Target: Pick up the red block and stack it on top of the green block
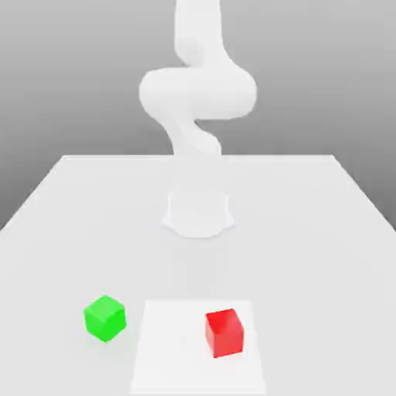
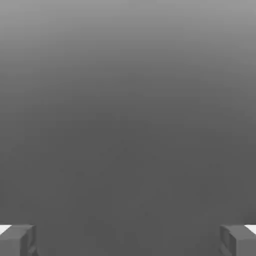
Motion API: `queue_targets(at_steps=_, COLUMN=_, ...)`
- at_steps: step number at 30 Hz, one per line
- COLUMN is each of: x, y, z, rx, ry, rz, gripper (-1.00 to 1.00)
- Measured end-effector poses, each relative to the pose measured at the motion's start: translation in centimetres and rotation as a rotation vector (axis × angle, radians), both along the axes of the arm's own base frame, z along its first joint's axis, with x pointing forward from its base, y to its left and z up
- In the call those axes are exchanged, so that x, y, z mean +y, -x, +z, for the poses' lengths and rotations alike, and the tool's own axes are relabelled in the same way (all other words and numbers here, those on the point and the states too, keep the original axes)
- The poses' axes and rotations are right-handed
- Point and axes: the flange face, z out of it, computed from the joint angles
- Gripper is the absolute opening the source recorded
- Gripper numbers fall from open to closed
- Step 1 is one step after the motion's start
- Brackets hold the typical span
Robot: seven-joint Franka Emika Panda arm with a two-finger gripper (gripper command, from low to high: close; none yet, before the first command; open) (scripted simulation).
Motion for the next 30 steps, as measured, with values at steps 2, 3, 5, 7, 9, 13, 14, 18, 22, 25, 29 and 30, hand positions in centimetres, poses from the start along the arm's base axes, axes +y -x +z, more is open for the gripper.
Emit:
queue_targets(at_steps=2, x=0.4, y=-2.5, z=-4.4, rx=0.072, ry=0.009, rz=0.023, gripper=0.0)
queue_targets(at_steps=3, x=0.6, y=-3.6, z=-6.6, rx=0.107, ry=0.014, rz=0.034, gripper=0.0)
queue_targets(at_steps=5, x=1.1, y=-5.3, z=-11.0, rx=0.174, ry=0.023, rz=0.057, gripper=0.0)
queue_targets(at_steps=7, x=1.5, y=-6.5, z=-15.4, rx=0.242, ry=0.033, rz=0.08, gripper=0.0)
queue_targets(at_steps=9, x=2.0, y=-7.2, z=-19.9, rx=0.308, ry=0.042, rz=0.103, gripper=0.0)
queue_targets(at_steps=13, x=2.8, y=-7.3, z=-28.8, rx=0.442, ry=0.062, rz=0.149, gripper=0.0)
queue_targets(at_steps=14, x=3.0, y=-7.1, z=-31.0, rx=0.476, ry=0.067, rz=0.161, gripper=0.0)
queue_targets(at_steps=18, x=3.7, y=-5.0, z=-39.3, rx=0.609, ry=0.088, rz=0.211, gripper=0.0)
queue_targets(at_steps=22, x=3.9, y=-2.8, z=-46.0, rx=0.702, ry=0.102, rz=0.242, gripper=0.0)
queue_targets(at_steps=25, x=3.9, y=-2.7, z=-49.4, rx=0.71, ry=0.103, rz=0.244, gripper=0.0)
queue_targets(at_steps=29, x=3.9, y=-2.5, z=-51.3, rx=0.71, ry=0.103, rz=0.244, gripper=-1.0)
queue_targets(at_steps=30, x=3.9, y=-2.5, z=-51.3, rx=0.711, ry=0.103, rz=0.244, gripper=-1.0)
